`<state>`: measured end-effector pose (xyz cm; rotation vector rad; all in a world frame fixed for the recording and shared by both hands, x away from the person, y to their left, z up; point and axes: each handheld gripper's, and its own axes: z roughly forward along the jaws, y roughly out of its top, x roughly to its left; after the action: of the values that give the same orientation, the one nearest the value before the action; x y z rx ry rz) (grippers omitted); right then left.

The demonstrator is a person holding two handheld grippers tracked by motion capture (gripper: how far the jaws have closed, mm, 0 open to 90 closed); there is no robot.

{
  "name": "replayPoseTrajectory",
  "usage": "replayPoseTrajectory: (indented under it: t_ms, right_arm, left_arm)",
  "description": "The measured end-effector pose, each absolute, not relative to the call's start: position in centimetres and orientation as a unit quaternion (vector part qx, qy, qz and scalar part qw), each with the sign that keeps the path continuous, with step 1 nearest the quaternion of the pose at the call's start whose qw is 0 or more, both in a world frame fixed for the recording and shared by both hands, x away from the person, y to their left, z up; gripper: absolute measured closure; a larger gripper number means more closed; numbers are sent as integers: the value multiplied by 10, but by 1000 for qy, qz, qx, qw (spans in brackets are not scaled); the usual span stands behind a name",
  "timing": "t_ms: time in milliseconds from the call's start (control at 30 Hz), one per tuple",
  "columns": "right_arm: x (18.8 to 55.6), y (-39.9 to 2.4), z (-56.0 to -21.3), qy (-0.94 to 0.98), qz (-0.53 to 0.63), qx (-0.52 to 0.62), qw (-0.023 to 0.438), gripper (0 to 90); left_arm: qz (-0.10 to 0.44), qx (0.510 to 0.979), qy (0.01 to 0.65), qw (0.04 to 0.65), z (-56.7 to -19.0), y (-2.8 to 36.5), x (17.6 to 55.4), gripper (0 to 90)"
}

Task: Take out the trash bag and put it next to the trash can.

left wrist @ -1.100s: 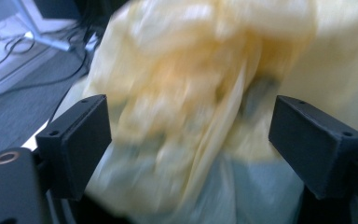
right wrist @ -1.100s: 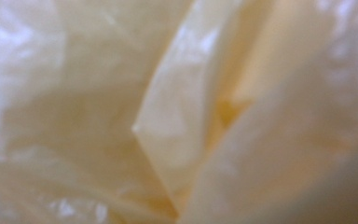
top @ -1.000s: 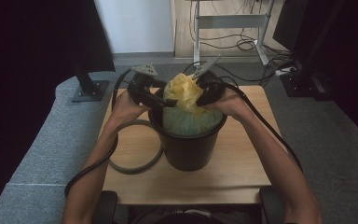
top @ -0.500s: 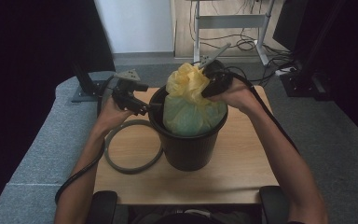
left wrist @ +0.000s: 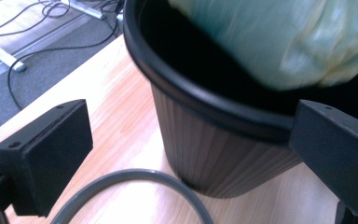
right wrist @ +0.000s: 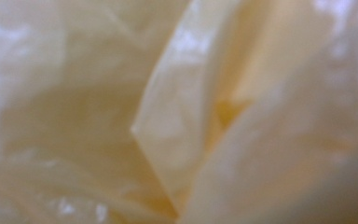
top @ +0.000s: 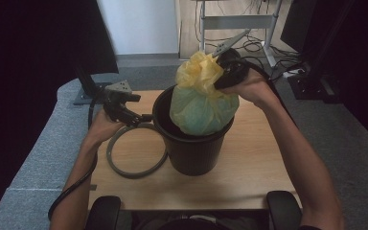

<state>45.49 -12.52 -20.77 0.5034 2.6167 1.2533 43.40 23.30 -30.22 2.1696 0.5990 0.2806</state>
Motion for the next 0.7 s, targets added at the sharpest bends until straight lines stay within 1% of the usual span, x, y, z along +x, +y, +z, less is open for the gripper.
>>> replayPoseTrajectory:
  t_ms: [367,700]
  right_arm:
    - [452,-150,-181,877,420,195,125,754]
    - [451,-185,-168,872,400,236,158,753]
  left_arm:
    - [109,867,247,419,-314,238,433,0]
    - [113,869,266,402,-334,245,434,0]
